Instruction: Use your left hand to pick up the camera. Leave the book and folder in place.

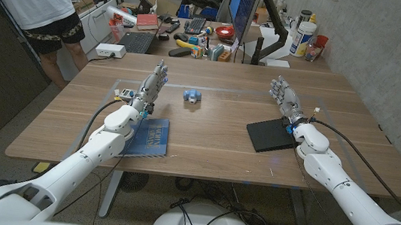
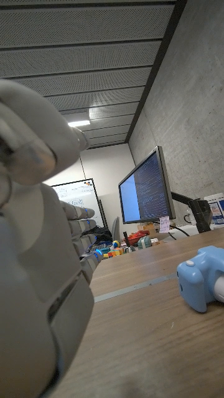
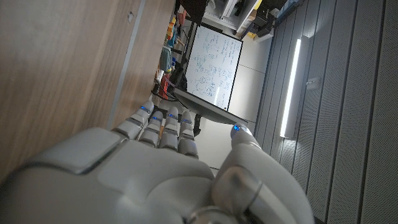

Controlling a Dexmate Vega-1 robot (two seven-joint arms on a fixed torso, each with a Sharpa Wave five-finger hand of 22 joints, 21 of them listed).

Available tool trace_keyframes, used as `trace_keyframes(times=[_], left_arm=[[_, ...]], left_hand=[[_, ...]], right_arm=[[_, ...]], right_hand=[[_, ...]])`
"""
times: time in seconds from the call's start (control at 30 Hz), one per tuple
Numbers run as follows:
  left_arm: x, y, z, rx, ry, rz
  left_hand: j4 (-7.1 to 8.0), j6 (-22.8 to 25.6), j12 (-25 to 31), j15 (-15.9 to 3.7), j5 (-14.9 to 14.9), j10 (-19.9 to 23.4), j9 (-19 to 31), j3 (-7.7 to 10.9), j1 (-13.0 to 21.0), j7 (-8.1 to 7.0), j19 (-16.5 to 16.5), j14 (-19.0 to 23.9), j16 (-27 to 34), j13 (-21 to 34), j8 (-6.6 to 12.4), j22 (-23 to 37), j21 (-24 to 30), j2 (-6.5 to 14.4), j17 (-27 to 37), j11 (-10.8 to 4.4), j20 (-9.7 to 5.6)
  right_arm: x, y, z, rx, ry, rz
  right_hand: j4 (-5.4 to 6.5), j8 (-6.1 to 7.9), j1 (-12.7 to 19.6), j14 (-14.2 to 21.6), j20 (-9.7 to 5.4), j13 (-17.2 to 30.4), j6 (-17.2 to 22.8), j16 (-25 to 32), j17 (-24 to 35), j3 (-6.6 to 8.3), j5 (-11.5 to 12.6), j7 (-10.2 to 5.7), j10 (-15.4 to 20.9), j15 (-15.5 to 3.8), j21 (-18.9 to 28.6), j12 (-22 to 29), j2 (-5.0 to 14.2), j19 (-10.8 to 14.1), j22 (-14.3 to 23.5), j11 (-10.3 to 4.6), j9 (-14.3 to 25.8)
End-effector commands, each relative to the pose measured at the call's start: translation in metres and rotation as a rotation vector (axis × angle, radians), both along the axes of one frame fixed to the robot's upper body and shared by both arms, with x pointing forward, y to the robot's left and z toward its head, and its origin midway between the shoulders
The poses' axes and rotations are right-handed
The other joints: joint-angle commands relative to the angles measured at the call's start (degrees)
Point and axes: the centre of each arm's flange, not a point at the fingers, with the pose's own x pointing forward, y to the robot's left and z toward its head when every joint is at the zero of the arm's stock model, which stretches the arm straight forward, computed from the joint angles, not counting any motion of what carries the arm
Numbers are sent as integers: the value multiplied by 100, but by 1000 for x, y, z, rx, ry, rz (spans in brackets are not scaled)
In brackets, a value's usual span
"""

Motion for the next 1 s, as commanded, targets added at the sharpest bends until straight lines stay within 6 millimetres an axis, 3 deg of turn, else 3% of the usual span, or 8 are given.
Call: trace_keyframes(times=[0.03,0.67,1.0], left_arm=[[3,-1,1,-4,-9,-7],[-2,2,1,3,-16,8],[-10,4,11,42,-26,35]], left_hand=[[34,5,28,6,32,-62,25,-4,63,43,-30,-34,33,27,35,11,26,10,28,9,-387],[30,-34,17,11,34,-95,26,-23,76,18,-89,-69,24,27,17,13,4,22,29,12,-363],[29,-13,24,0,36,-81,26,-37,83,25,-104,-55,33,28,25,14,1,32,29,-10,-324]], right_arm=[[-1,7,9,-5,-14,14],[1,7,11,-27,-36,-15],[2,2,7,-26,-33,-32]], right_hand=[[-2,26,40,39,-2,19,41,36,12,31,39,-2,38,6,13,27,-2,42,22,-6,28],[-13,18,33,42,-6,20,49,32,12,23,38,-21,48,5,-9,18,0,54,23,-18,29],[-27,17,41,33,-59,21,60,24,9,23,40,-33,58,-51,-20,15,5,66,23,-12,29]])
